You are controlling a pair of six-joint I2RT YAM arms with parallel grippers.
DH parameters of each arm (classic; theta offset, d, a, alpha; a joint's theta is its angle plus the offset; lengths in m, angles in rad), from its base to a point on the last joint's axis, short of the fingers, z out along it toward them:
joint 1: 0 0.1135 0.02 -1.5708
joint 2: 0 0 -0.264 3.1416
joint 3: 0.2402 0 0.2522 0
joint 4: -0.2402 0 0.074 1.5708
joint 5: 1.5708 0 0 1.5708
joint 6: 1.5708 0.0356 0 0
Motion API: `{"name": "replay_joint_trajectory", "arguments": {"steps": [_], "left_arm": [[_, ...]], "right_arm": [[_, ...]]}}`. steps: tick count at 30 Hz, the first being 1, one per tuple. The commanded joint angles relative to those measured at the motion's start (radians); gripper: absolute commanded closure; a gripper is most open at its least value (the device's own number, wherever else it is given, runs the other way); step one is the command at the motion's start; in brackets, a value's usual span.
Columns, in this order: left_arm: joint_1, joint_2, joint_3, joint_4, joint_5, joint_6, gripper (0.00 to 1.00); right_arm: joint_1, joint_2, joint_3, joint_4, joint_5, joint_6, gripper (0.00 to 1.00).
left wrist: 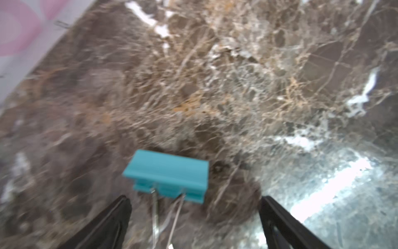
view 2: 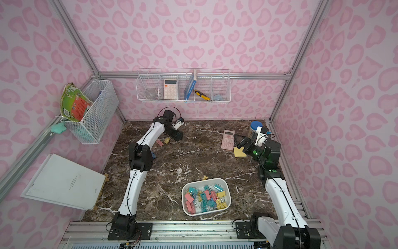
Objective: Put the binder clips in the storage box
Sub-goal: Pick up the binder clip at the center of the board.
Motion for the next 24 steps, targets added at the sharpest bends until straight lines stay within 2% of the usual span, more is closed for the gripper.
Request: {"name": "replay_joint_trajectory", "arguments": {"steps": [1, 3, 7, 9, 17, 19, 21, 24], "left_arm": [[0.004, 0.020, 0.013, 0.062, 0.027, 0.004, 0.04], [0.006, 0.033, 0.005, 0.094, 0.006, 0.008, 0.06], [0.008, 0.056, 0.006, 0.128, 0.009, 0.024, 0.19], [0.009, 0.063, 0.007, 0.139, 0.014, 0.021, 0.22], [0.008, 0.042, -0.033, 0.123, 0.015, 0.015, 0.57], [0.009, 0.023, -0.054, 0.094, 0.016, 0.013, 0.59], [0.009, 0.006, -0.073, 0.046, -0.007, 0.024, 0.55], [0.004, -0.010, -0.103, 0.017, -0.087, 0.039, 0.52]], "right_arm": [[0.000, 0.005, 0.017, -0.010, 0.003, -0.014, 0.02], [0.000, 0.008, 0.021, -0.009, 0.002, -0.014, 0.02], [0.000, 0.015, 0.042, -0.023, 0.007, -0.023, 0.02], [0.000, 0.020, 0.053, -0.027, 0.010, -0.027, 0.02], [-0.001, 0.044, 0.056, -0.004, 0.001, -0.016, 0.02], [0.001, 0.041, 0.053, 0.001, -0.002, -0.011, 0.02], [0.000, 0.036, 0.050, 0.004, -0.002, -0.006, 0.02], [0.001, 0.026, 0.043, 0.008, -0.002, -0.001, 0.02]]}}
